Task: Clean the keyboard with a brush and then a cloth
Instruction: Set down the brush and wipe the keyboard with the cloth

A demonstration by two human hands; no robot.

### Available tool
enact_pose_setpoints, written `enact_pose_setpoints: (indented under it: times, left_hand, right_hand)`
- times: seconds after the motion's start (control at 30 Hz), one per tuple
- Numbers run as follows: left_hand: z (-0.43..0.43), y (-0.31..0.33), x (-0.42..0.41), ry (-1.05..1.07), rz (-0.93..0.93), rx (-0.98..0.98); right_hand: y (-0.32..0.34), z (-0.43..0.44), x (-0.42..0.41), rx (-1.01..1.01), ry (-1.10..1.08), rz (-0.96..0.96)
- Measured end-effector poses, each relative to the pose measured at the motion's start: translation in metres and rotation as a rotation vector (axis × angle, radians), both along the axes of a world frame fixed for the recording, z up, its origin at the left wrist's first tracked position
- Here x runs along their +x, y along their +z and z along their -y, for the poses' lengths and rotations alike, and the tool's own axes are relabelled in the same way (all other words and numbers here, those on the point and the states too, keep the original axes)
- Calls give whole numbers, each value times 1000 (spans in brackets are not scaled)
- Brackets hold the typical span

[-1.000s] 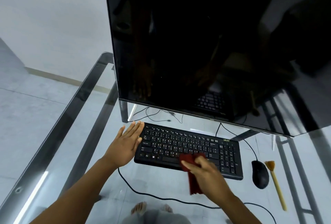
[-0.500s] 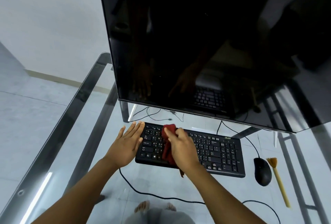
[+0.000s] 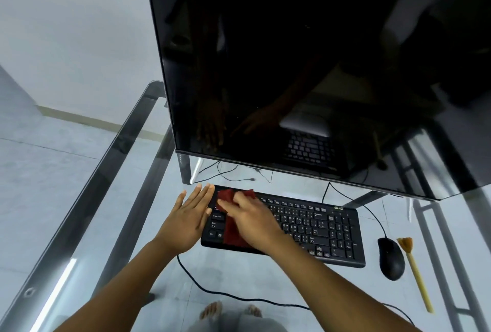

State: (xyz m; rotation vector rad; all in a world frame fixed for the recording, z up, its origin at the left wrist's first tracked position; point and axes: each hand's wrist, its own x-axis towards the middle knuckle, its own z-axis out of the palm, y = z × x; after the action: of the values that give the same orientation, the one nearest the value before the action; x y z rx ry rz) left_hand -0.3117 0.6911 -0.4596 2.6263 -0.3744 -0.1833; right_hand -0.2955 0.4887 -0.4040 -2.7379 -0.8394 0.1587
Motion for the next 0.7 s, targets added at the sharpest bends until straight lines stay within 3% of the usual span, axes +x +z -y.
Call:
enact_pose_setpoints:
  times: [0.13, 0.3, 0.43, 0.5, 0.63, 0.7]
  left_hand:
    - [1, 2, 0, -8, -13, 4]
    - [-2, 0, 0, -7, -23, 5]
    - [0, 4, 0, -11, -19, 8]
    - [1, 3, 0, -1, -13, 7]
    - [1, 0, 0, 6, -3, 1]
    - [1, 1, 1, 0, -11, 7]
  right_hand:
    - [2, -9, 18, 71, -317, -20]
    - [-10, -12, -6, 58, -71, 68]
    - [-5, 25, 10, 20, -476, -7]
    - [-3, 20, -7, 17, -409, -22]
    - [9, 18, -40, -5, 56, -168]
    - [12, 31, -30, 3, -19, -117]
